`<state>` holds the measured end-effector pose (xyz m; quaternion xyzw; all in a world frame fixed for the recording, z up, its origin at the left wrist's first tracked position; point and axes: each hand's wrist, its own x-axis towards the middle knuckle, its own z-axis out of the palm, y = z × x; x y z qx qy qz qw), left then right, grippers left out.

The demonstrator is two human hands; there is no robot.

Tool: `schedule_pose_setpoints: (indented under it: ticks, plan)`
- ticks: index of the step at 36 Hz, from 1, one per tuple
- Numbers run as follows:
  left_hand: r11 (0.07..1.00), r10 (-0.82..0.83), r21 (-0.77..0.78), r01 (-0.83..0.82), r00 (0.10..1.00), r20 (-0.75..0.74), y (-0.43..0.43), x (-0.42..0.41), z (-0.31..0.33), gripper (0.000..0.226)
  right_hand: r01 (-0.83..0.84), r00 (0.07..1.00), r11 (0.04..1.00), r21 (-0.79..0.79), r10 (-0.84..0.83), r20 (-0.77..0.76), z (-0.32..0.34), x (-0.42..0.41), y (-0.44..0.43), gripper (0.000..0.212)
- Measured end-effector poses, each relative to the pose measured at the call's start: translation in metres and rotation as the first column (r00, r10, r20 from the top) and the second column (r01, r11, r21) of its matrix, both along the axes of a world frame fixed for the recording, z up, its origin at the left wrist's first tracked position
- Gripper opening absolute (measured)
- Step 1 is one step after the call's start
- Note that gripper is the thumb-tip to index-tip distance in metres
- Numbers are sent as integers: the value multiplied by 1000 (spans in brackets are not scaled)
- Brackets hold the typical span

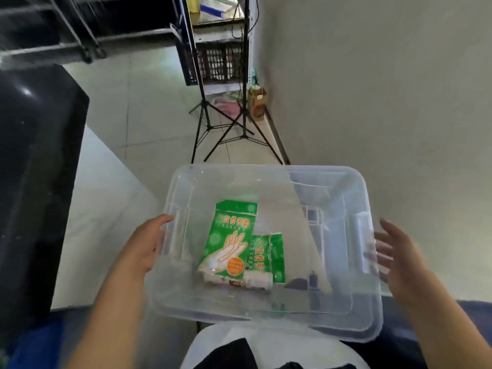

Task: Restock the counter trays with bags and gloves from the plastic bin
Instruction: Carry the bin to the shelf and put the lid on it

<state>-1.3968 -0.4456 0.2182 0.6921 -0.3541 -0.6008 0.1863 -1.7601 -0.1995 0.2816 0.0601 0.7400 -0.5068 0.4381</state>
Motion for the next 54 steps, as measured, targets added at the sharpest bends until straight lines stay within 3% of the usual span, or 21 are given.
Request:
schedule_pose_setpoints:
  ticks: [11, 15, 20, 23, 26, 34, 39, 44, 48, 50, 54]
  plan:
    - [993, 116, -30, -115, 992, 52, -152, -76, -4, 14, -167, 985, 982, -84, 170, 34, -29, -116, -213, 37]
    - [975, 222, -64, -214, 960, 171, -219, -97, 4, 17, -260, 965, 962, -86, 263, 20, -32, -148, -310, 30]
    - [951, 306, -111, -287, 920, 244, -285, -105, 28, 26, -375, 926, 923, -87, 377, 3, -34, -175, -433, 20]
    - [928, 365, -156, -337, 906, 213, -316, -100, 34, 13, -500, 866, 864, -61, 500, -17, -33, -175, -515, 21]
    - [880, 468, -182, -438, 864, 184, -339, -93, 34, 30, -601, 799, 799, -25, 600, -38, -32, -157, -595, 26]
    - [619, 785, -97, -779, 612, 94, -412, -53, 6, 34, -755, 655, 652, -64, 748, -103, -34, -58, -800, 60]
    - [493, 870, 61, -868, 490, -50, -453, -3, -11, 35, -847, 512, 529, 47, 837, -191, -17, 14, -910, 57]
    - [429, 877, 80, -900, 393, -276, -492, 31, -7, 17, -932, 329, 356, 72, 912, -245, 22, 72, -999, 63]
    - [364, 901, 136, -921, 311, -304, -512, 50, 0, 16, -944, 282, 321, 78, 905, -319, 57, 121, -1051, 45]
    - [323, 909, 144, -935, 264, -322, -520, 59, 2, 14, -966, 212, 249, 73, 921, -327, 72, 143, -1068, 37]
    - [253, 919, 96, -963, 208, -335, -553, 84, 6, 11, -987, 107, 146, 71, 917, -385, 87, 188, -1110, 43]
